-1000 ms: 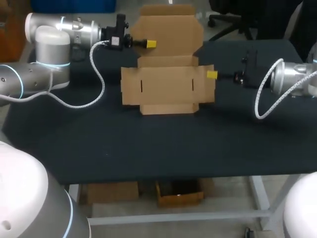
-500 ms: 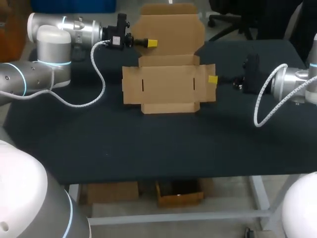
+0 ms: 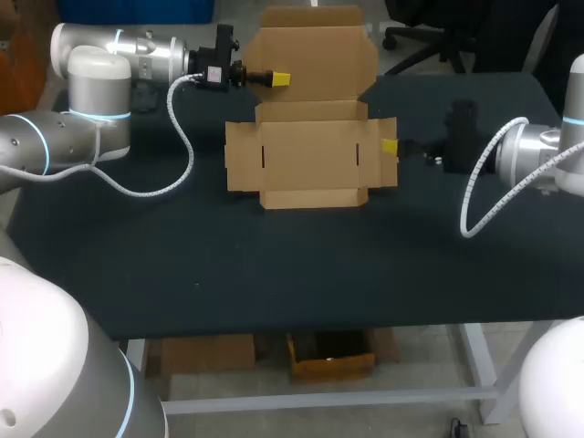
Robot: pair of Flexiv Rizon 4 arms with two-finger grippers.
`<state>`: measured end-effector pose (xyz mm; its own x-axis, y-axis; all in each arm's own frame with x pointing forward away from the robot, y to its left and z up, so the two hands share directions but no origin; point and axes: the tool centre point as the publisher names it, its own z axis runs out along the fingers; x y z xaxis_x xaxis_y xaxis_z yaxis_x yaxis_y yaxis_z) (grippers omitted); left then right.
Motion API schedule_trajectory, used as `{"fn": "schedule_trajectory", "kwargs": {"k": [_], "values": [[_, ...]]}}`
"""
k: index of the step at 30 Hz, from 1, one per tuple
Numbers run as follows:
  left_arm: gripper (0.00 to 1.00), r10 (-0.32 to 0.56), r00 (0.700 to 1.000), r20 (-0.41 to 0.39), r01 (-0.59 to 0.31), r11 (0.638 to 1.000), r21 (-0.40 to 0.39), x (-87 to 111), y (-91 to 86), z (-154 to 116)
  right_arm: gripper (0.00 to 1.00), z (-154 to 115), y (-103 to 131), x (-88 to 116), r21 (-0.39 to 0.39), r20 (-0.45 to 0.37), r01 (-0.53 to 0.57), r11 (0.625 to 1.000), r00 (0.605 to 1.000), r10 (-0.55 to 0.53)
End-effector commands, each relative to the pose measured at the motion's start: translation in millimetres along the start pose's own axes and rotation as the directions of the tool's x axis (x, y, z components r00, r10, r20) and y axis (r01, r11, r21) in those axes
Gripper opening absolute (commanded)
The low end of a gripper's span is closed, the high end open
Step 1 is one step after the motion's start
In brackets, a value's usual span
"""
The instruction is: Assemble the packaging by folding the flat box into shape, placing the metal phone stand inside, and closing the box properly
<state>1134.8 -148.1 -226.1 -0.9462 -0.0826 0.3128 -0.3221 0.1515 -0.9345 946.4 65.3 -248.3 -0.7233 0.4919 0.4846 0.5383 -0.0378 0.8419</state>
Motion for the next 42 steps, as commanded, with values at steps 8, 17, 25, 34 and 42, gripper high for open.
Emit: {"fn": "schedule_trajectory", "kwargs": {"k": [8, 17, 25, 34, 42], "values": [[0.00, 0.001, 1.000, -0.009, -0.001, 1.000, 0.001, -3.2, 0.1, -0.3, 0.00, -8.3, -9.8, 24.5, -0.019, 0.078, 0.135, 0.991, 0.988, -0.133], [0.00, 0.001, 1.000, -0.009, -0.001, 1.000, 0.001, -3.2, 0.1, -0.3, 0.00, -10.9, -45.8, 28.2, -0.009, 0.123, 0.188, 0.982, 0.975, -0.185], [0.00, 0.008, 1.000, -0.002, -0.008, 1.000, 0.005, -1.7, -0.6, -1.2, 0.00, -6.4, -74.5, 28.5, 0.035, 0.138, 0.199, 0.979, 0.970, -0.202], [0.00, 0.025, 1.000, -0.003, -0.025, 1.000, 0.013, 3.3, -2.3, 1.0, 0.00, 14.0, -87.5, 26.4, 0.066, 0.160, 0.250, 0.966, 0.953, -0.258], [0.00, 0.038, 0.999, 0.008, -0.038, 0.999, 0.010, 7.1, -1.7, 1.6, 0.00, 30.3, -96.1, 31.7, 0.084, 0.176, 0.303, 0.949, 0.933, -0.313]]}}
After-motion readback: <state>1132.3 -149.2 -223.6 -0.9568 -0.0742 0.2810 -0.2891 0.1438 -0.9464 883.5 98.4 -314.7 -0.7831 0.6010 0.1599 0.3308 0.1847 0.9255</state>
